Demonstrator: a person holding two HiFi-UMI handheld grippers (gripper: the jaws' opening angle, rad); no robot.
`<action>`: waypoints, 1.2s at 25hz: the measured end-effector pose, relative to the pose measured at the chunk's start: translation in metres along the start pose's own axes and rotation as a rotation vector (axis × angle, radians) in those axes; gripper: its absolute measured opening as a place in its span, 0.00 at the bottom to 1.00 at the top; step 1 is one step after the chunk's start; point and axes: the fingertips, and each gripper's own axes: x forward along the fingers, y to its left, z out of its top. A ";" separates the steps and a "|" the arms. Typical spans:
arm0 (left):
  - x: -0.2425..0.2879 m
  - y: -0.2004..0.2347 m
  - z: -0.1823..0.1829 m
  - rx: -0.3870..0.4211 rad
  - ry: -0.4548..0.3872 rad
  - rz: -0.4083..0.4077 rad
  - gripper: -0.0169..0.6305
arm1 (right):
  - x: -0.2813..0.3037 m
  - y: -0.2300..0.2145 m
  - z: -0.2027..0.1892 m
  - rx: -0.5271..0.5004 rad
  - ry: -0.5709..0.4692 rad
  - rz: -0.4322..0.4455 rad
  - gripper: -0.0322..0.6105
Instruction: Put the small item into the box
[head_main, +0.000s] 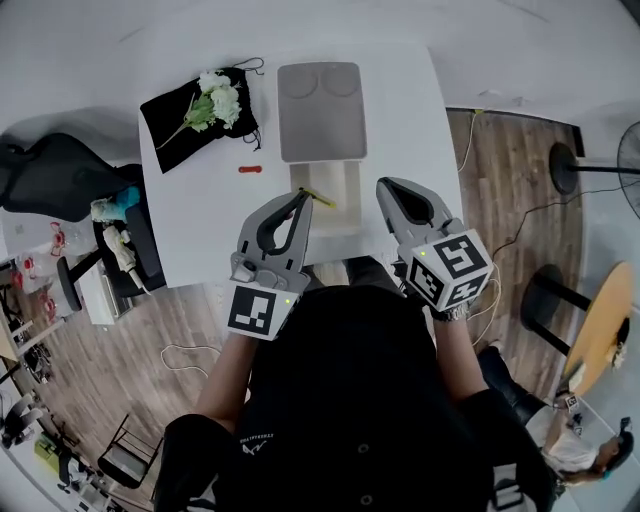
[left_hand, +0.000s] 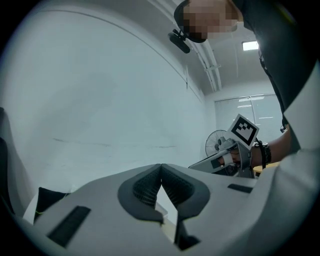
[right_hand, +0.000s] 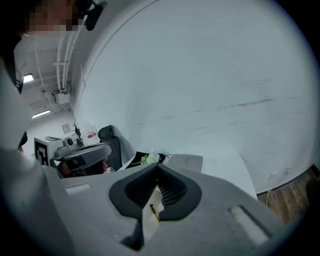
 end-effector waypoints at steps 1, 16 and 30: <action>-0.001 0.000 0.009 0.005 -0.014 0.004 0.03 | -0.003 0.002 0.010 -0.012 -0.020 0.006 0.06; -0.035 0.015 0.118 0.176 -0.182 0.130 0.03 | -0.052 0.044 0.131 -0.182 -0.300 0.107 0.06; -0.066 0.029 0.146 0.182 -0.245 0.203 0.03 | -0.071 0.075 0.167 -0.263 -0.401 0.137 0.06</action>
